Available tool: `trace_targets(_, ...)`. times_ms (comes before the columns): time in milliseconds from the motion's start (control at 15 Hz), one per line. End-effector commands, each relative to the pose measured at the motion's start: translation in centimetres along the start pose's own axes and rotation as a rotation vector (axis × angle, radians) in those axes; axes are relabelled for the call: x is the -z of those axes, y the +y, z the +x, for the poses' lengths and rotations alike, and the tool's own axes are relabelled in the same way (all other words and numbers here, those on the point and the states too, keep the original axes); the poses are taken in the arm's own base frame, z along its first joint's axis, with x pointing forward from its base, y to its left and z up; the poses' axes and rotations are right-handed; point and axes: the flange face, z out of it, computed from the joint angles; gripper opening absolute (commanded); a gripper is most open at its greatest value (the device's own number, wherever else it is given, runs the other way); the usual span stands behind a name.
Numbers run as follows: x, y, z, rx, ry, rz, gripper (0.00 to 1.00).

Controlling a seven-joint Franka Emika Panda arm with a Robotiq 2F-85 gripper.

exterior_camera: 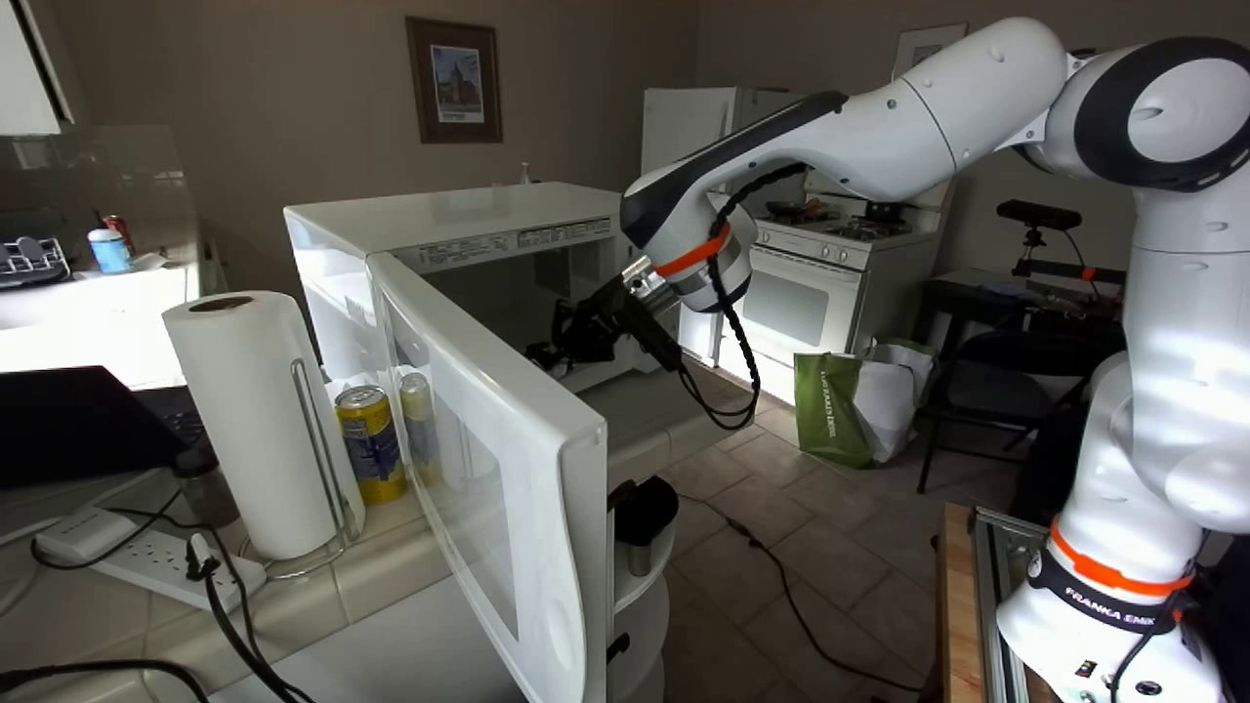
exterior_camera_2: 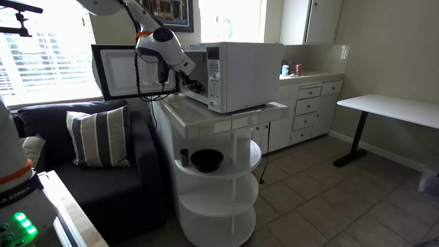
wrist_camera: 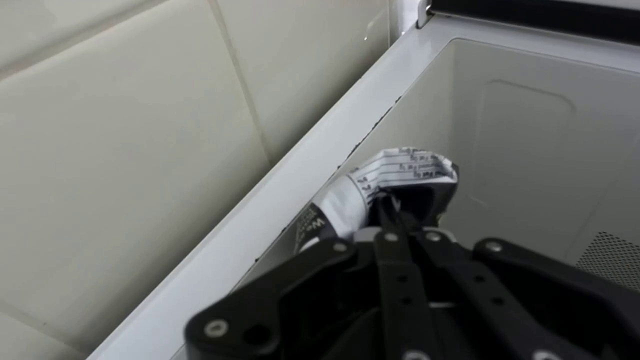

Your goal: Put the black packet in the microwave.

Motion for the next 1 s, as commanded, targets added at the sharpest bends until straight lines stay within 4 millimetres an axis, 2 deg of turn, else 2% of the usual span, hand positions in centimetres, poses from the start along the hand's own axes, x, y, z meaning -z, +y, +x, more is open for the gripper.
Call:
trace_targets(0, -0.3, 0.5, 0.8, 0.098, 0.101, -0.062, 0.00)
trace_targets(333, 0.4, -0.3, 1.8, 0.248, 0.250, -0.118, 0.00)
trace_targets(667, 2.2, -5.9, 2.7, 0.338, 0.385, -0.047, 0.00)
trace_targets(733, 2.2, -6.4, 2.7, 0.342, 0.393, -0.040, 0.00)
trace_targets(800, 2.1, -6.6, 2.6, 0.339, 0.383, -0.032, 0.00)
trace_targets(933, 1.2, -5.2, 2.3, 0.323, 0.351, -0.051, 0.00)
